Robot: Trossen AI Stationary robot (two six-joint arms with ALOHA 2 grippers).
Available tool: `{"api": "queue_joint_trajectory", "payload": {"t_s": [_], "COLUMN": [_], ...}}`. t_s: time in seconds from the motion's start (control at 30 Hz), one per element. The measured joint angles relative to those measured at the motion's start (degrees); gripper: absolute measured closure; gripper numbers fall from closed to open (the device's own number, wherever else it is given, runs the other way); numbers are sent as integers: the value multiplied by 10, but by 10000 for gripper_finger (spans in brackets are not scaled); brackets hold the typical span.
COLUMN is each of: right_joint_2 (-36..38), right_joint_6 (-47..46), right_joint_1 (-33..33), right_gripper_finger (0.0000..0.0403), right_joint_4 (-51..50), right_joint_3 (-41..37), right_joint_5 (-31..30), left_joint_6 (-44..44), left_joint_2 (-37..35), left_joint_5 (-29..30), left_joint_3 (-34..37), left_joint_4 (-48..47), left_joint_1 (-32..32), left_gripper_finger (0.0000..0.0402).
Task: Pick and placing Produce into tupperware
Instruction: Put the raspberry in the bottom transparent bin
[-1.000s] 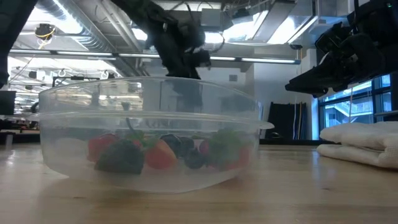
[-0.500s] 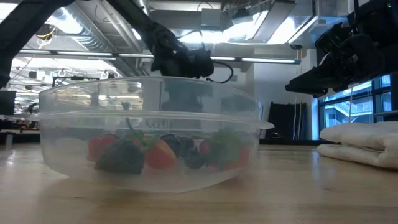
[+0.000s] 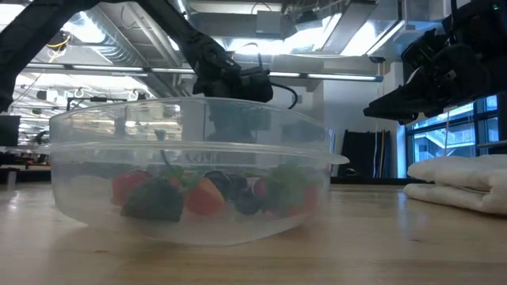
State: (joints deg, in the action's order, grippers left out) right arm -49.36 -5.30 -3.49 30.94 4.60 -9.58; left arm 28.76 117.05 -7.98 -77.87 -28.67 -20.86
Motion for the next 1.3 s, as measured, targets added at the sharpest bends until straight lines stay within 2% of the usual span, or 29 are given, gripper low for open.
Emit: {"api": "queue_joint_trajectory", "payload": {"t_s": [0.43, 0.67, 0.93, 1.3], "right_joint_2": [0, 0, 0, 0], "right_joint_6": [0, 0, 0, 1], "right_joint_1": [0, 0, 0, 0], "right_gripper_finger": [253, 253, 253, 253], "right_joint_4": [0, 0, 0, 0], "right_joint_3": [0, 0, 0, 0], "right_joint_5": [0, 0, 0, 0], "left_joint_6": [-31, -28, -27, -35], "left_joint_2": [0, -1, -1, -1], "left_joint_5": [4, 59, 69, 37], "left_joint_3": [0, 0, 0, 0], "left_joint_4": [0, -5, -2, -10], "left_joint_1": [0, 16, 33, 28], "left_gripper_finger": [117, 118, 118, 186]}}
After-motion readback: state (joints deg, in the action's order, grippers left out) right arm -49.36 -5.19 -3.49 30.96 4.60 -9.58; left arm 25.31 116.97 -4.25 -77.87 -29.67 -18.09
